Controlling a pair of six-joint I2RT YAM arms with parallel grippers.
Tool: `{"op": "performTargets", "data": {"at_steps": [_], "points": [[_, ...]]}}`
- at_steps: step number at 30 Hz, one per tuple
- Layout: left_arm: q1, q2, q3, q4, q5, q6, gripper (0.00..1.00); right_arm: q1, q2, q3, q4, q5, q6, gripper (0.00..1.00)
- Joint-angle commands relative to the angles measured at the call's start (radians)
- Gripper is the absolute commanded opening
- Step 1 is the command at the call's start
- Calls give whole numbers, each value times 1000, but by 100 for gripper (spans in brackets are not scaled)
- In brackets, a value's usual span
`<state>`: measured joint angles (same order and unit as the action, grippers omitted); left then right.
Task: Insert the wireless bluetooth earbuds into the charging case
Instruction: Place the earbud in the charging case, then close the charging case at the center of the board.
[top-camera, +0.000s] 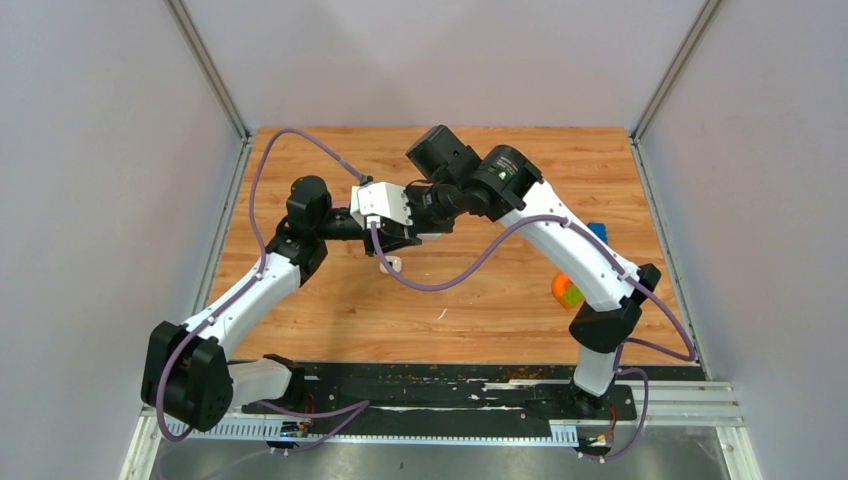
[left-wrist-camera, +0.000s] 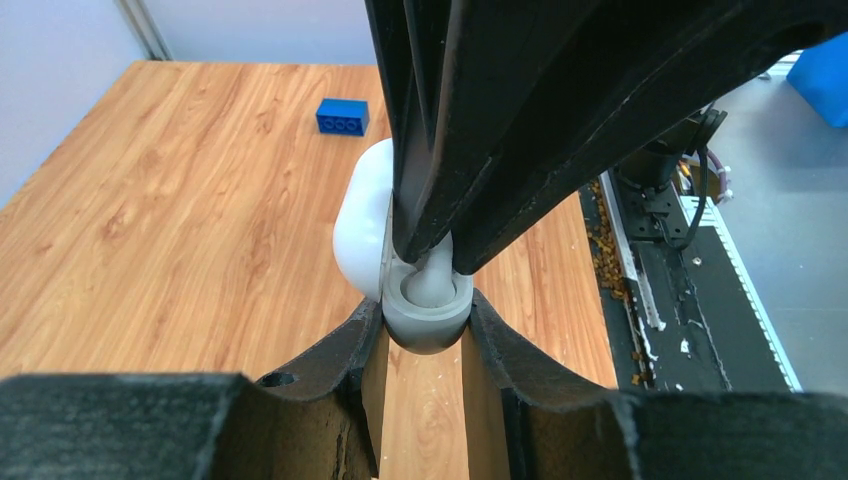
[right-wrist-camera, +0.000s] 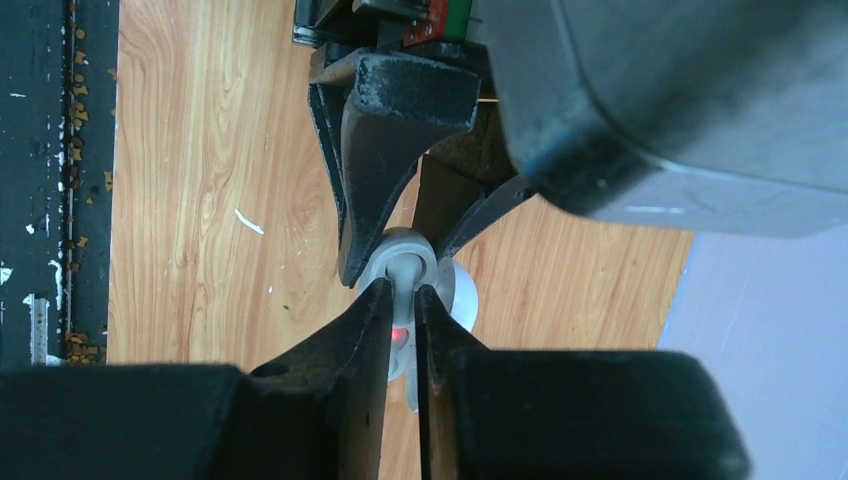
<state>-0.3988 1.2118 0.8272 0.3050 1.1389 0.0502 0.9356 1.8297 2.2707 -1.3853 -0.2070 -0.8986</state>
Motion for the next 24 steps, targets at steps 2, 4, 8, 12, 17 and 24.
{"op": "performTargets", "data": {"at_steps": [2, 4, 8, 12, 17, 24], "points": [[-5, -19, 9, 48, 21, 5, 0, 3, -61, -12, 37, -7, 9, 17], [-5, -19, 10, 48, 21, 4, 0, 3, -80, -19, 39, -19, 9, 18], [-5, -18, 10, 48, 21, 6, 0, 3, -124, -28, 59, -36, 8, 23], [-5, -18, 10, 47, 19, 5, 0, 3, -158, -35, 81, -49, 16, 25], [-5, -21, 13, 27, 19, 19, 0, -15, -200, -66, 82, -76, 35, 34], [-5, -24, 29, -32, 19, 68, 0, -186, -190, -136, 104, -218, 148, 79]]}}
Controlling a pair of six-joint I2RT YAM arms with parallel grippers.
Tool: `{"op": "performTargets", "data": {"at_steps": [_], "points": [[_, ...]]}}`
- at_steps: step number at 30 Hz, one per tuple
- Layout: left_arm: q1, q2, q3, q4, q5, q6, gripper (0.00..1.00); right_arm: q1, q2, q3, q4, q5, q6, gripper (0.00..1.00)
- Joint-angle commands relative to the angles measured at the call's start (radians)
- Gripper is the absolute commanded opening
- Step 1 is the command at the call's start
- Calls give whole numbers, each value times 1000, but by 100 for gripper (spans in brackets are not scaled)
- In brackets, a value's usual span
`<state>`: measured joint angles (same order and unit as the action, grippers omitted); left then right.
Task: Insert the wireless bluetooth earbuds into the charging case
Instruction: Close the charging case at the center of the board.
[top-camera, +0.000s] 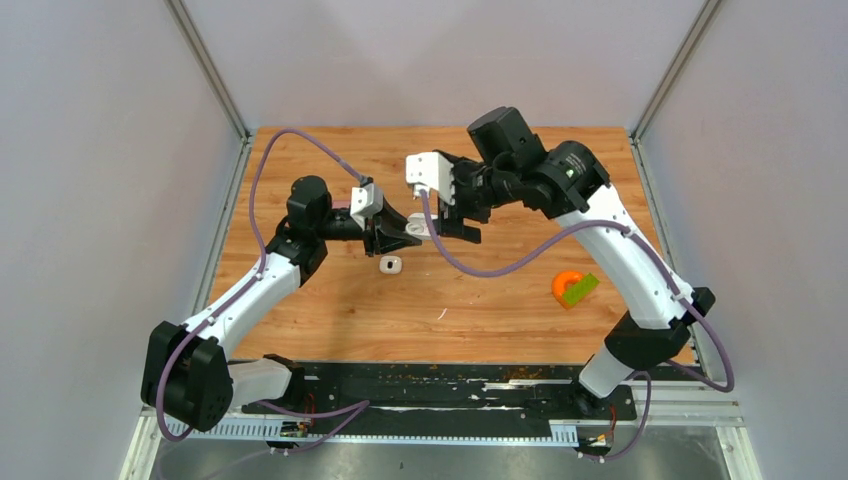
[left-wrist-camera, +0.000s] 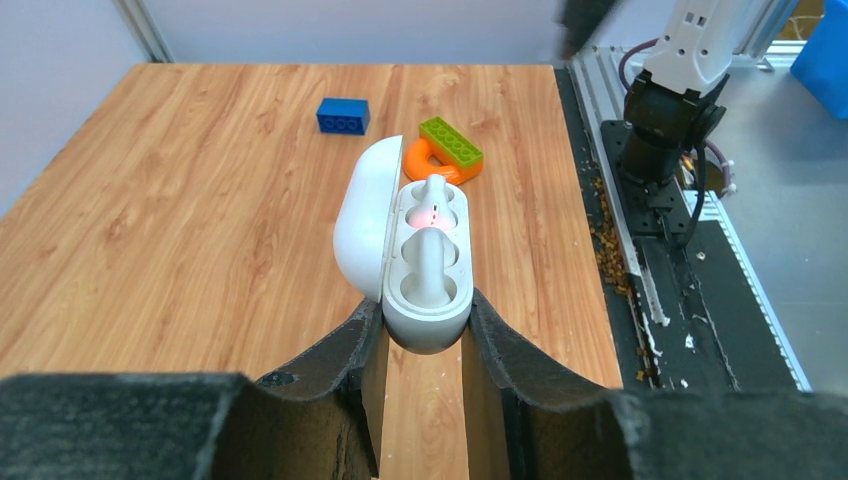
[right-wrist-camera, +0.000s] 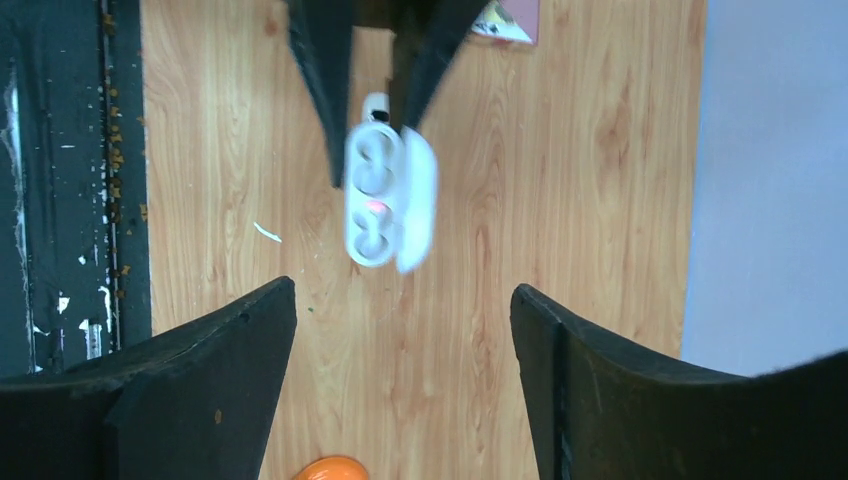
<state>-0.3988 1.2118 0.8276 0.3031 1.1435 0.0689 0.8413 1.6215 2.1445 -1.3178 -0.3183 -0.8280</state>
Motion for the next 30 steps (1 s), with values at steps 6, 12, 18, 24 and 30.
{"op": "performTargets", "data": {"at_steps": [6, 12, 18, 24, 30], "points": [[-5, -21, 60, -102, 19, 99, 0, -113, 72, -33, 27, -190, 28, 80], [-5, -9, 67, -69, 0, 48, 0, -103, 71, -107, 78, -250, -39, 80], [-5, 5, 60, 11, -66, -61, 0, -76, 67, -119, 64, -279, -64, 79], [-2, 23, 5, 211, -205, -348, 0, -61, 9, -154, 105, -201, -77, 79], [5, 51, -60, 317, -266, -489, 0, -64, -44, -190, 186, -16, -17, 79]]}}
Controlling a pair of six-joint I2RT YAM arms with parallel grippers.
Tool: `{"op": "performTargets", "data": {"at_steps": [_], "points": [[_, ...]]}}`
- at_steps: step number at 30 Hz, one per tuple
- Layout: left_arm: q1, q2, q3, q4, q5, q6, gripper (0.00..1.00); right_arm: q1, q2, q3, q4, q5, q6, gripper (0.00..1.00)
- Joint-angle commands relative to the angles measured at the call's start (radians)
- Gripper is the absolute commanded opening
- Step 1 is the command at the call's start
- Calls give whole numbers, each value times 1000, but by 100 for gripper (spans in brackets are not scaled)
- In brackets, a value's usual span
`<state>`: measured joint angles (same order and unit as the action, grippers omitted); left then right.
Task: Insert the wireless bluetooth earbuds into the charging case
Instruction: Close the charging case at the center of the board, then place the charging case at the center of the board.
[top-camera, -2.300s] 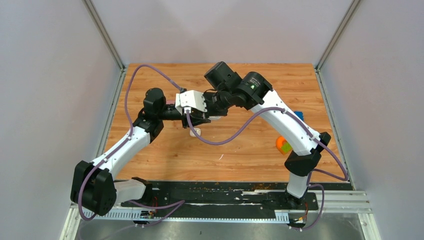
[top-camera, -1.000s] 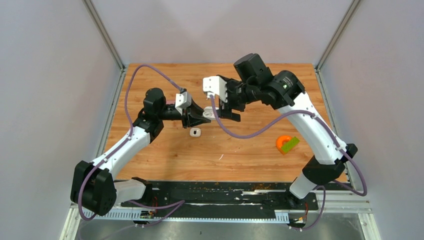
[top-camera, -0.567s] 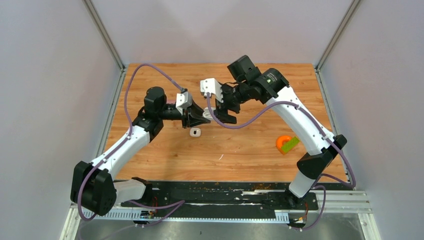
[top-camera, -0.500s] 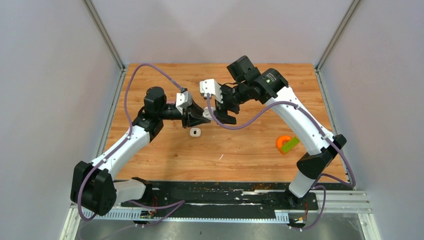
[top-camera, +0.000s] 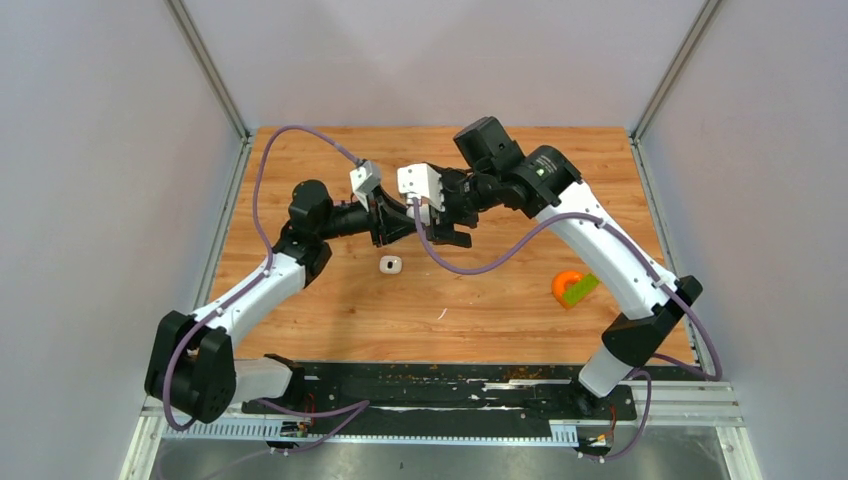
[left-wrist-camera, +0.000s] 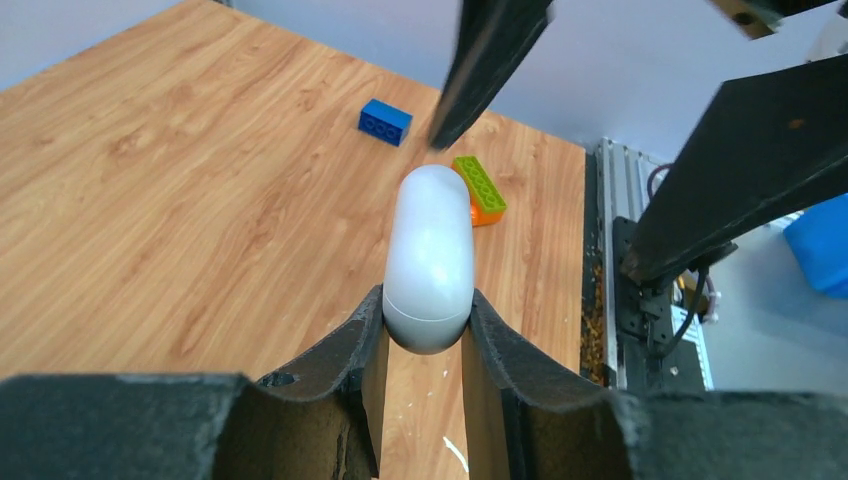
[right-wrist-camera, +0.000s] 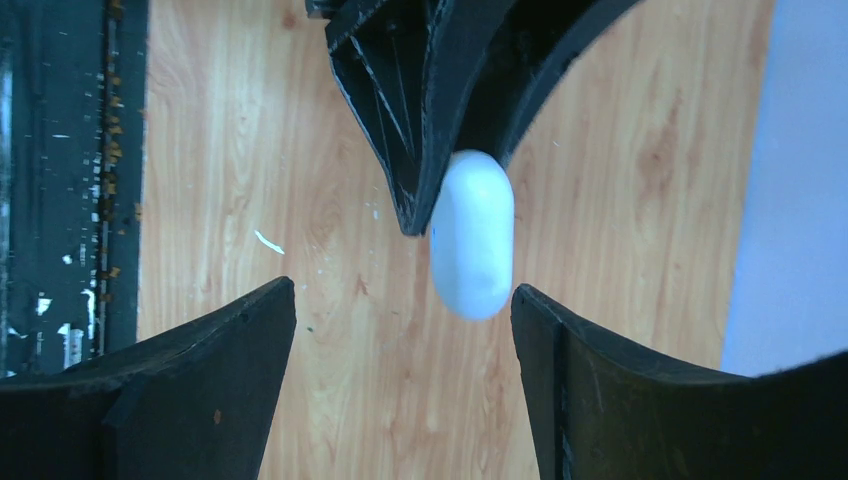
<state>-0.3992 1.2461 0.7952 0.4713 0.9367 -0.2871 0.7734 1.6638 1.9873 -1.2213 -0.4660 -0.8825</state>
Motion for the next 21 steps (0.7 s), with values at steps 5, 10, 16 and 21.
{"op": "performTargets", "data": {"at_steps": [5, 10, 16, 21], "points": [[10, 38, -16, -44, -34, 12, 0, -184, -119, -72, 152, 101, 139, 79], [12, 123, 56, -230, -58, -1, 0, -333, -167, -177, 182, 11, 293, 80], [13, 327, 205, -501, -81, 41, 0, -394, -250, -368, 259, 4, 377, 80], [8, 509, 302, -627, -51, 49, 2, -408, -269, -405, 275, 60, 368, 80]]}}
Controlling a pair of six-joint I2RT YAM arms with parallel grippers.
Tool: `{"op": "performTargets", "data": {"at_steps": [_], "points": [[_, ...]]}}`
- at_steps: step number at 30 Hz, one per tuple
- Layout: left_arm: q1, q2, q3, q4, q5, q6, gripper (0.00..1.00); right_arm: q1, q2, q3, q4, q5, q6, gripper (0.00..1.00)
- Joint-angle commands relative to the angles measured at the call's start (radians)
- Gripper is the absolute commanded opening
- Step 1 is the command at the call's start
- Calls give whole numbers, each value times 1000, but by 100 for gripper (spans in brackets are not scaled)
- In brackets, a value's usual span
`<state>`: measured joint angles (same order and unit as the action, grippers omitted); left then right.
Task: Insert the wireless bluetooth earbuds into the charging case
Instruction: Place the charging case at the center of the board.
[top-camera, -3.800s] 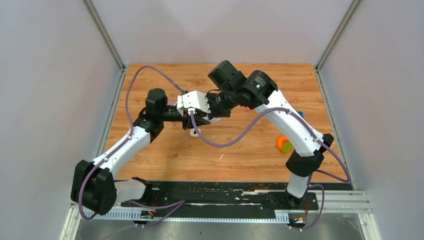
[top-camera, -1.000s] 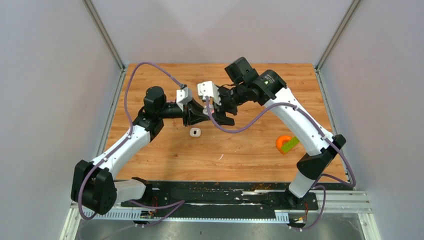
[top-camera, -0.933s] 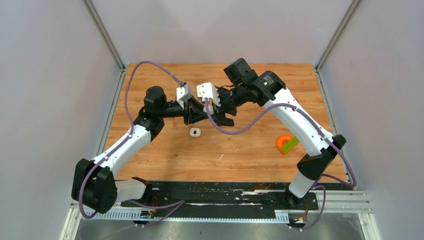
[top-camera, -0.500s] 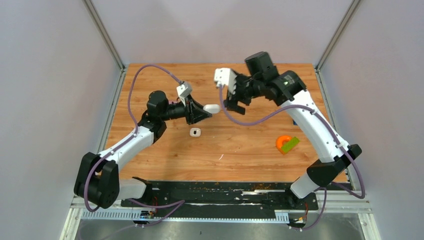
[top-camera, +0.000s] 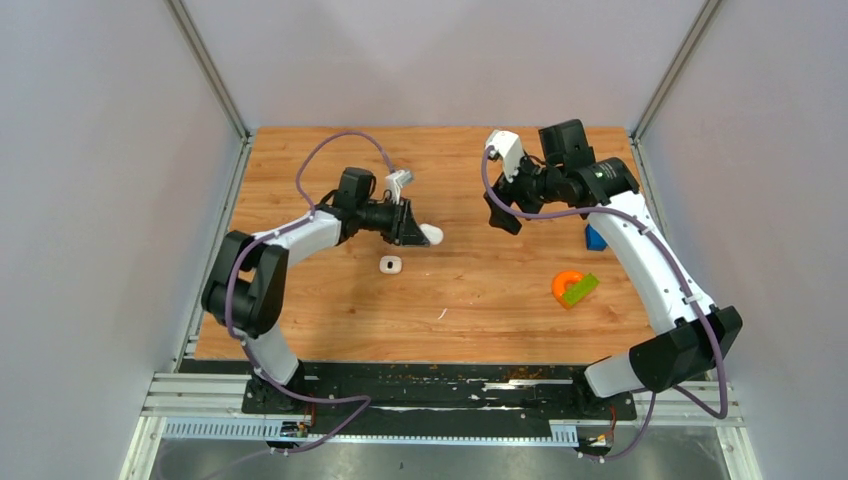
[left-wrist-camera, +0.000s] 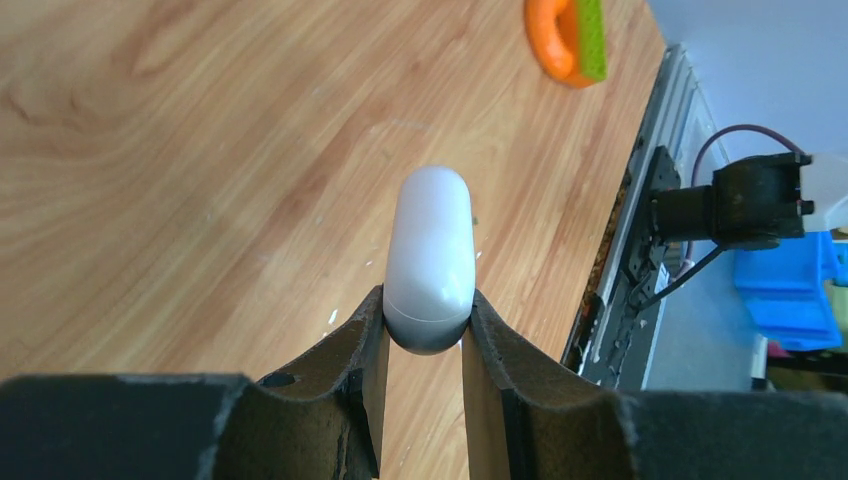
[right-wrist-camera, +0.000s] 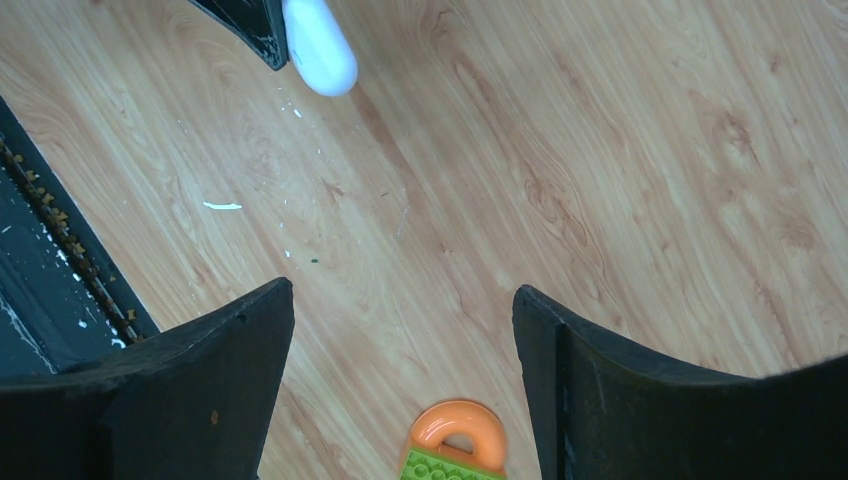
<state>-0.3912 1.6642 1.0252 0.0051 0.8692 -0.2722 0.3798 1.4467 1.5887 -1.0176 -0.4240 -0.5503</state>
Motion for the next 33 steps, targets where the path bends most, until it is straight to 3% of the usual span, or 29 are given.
{"op": "performTargets", "data": {"at_steps": [1, 9, 18, 24, 30, 33], "points": [[-2, 118, 83, -162, 16, 28, 3, -15, -54, -9, 72, 25, 36, 80], [-63, 268, 186, -248, -3, 57, 11, -18, -70, -47, 83, 72, 45, 80], [-80, 363, 288, -431, -154, 105, 33, -19, -60, -51, 85, 106, 49, 80], [-80, 326, 309, -491, -185, 150, 42, -20, -27, -14, 70, 96, 49, 81], [-72, 309, 452, -744, -265, 304, 53, -26, -9, 7, 69, 104, 53, 84], [-53, 248, 477, -775, -303, 341, 57, -37, -4, 5, 106, 125, 76, 85]]}}
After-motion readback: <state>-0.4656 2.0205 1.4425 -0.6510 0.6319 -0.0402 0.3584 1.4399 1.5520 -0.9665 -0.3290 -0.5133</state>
